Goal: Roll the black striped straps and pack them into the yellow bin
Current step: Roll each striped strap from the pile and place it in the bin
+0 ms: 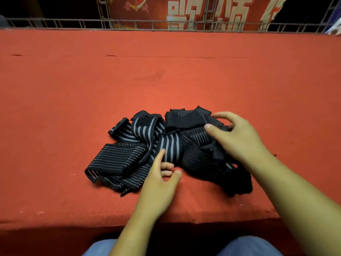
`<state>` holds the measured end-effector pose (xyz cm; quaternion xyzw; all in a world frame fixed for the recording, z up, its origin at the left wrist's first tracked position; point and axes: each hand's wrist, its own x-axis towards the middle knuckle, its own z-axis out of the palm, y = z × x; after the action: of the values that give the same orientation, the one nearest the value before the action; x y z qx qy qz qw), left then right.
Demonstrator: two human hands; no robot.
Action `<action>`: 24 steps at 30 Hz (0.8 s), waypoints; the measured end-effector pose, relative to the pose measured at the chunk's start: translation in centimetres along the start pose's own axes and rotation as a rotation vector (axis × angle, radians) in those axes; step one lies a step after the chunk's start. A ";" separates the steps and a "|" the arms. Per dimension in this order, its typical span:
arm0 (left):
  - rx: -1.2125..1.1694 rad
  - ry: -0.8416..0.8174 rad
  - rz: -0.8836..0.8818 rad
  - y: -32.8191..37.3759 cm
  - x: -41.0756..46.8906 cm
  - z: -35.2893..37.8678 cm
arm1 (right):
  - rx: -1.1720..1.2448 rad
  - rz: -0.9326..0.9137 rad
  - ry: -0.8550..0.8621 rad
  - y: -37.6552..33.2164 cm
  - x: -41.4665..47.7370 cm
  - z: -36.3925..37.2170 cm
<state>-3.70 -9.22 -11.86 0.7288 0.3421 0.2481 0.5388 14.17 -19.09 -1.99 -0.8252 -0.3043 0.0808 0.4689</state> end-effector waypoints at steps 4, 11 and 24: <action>-0.026 0.051 -0.037 -0.8 0.5 -0.1 | -0.369 -0.119 -0.079 0.8 4.1 2.7; -0.022 0.046 -0.047 -1.1 0.4 -0.1 | -0.602 -0.136 -0.164 0.4 6.8 5.9; 0.022 0.055 -0.021 -1.5 0.3 0.0 | 0.140 -0.035 0.206 1.9 7.0 2.6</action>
<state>-3.85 -8.68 -13.34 0.7240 0.3670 0.2585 0.5237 19.54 -13.86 -3.91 -0.7889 -0.2626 0.0082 0.5556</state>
